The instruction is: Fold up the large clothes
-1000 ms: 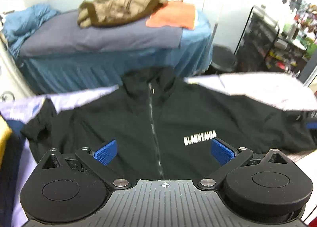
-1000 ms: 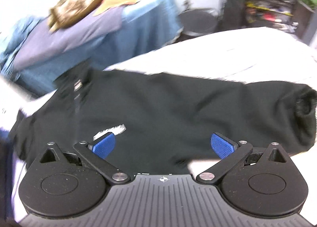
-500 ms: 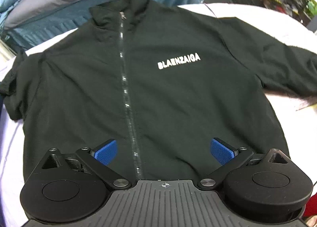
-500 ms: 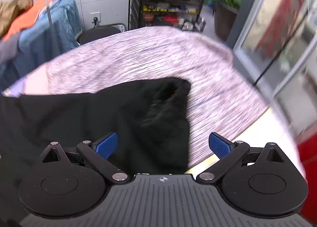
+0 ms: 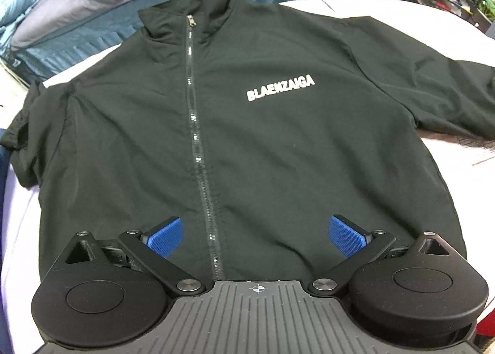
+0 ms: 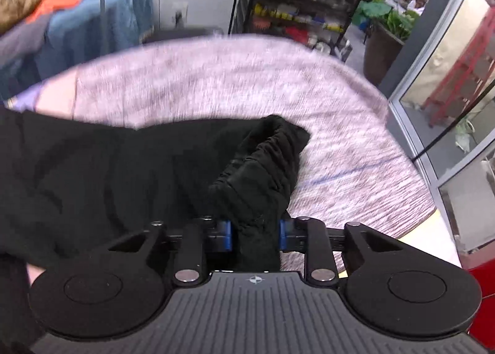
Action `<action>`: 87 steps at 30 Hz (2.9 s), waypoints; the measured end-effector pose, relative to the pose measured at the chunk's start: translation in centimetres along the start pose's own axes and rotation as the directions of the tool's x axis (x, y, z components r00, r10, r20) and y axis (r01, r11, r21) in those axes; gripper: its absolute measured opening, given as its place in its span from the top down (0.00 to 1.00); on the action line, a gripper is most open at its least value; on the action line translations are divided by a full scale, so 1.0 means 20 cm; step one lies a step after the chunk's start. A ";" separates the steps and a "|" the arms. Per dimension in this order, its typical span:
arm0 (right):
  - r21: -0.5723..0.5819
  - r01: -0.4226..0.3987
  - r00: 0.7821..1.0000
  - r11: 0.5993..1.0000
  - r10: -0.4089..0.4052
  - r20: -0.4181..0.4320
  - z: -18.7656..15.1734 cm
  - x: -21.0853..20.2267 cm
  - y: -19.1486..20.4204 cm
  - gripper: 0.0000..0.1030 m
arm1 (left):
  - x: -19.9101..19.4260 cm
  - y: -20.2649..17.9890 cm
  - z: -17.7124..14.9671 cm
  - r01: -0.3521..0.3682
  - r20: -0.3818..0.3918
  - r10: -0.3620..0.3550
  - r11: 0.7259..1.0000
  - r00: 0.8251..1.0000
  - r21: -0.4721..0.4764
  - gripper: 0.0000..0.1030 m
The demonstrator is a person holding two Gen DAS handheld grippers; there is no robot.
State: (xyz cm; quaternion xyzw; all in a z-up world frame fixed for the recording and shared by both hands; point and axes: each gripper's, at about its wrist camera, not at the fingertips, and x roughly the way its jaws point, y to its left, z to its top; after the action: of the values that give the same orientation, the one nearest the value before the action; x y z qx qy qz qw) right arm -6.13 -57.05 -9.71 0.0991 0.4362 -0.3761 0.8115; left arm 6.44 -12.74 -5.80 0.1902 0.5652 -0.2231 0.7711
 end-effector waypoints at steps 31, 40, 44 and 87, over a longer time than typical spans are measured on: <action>0.377 -0.324 0.944 0.868 0.271 0.188 0.14 -0.34 0.07 0.80 | 0.10 0.23 -0.29 -0.010 -0.046 0.004 0.992 0.999 -0.126 0.00; 0.131 -0.677 0.733 0.724 0.650 0.200 0.36 -0.62 1.21 0.80 | 0.03 0.49 -0.44 -0.061 -0.010 0.061 0.972 0.998 -0.229 0.00; 0.047 -0.711 0.701 0.701 0.702 0.124 0.31 -0.65 1.69 0.80 | -0.02 0.63 -0.55 -0.090 -0.001 0.095 0.947 0.996 -0.308 0.00; -0.350 -0.234 0.971 0.907 0.198 -0.135 -0.37 -0.27 1.60 0.01 | 0.31 0.32 0.16 -0.010 0.212 0.015 1.000 0.977 -0.024 0.00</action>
State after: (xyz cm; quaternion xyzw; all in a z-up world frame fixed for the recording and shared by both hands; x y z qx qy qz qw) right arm 9.60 -28.18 -15.29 0.0130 0.5233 -0.1915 0.8303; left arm 14.17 -10.00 -10.47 0.1601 0.4811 -0.2307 0.8305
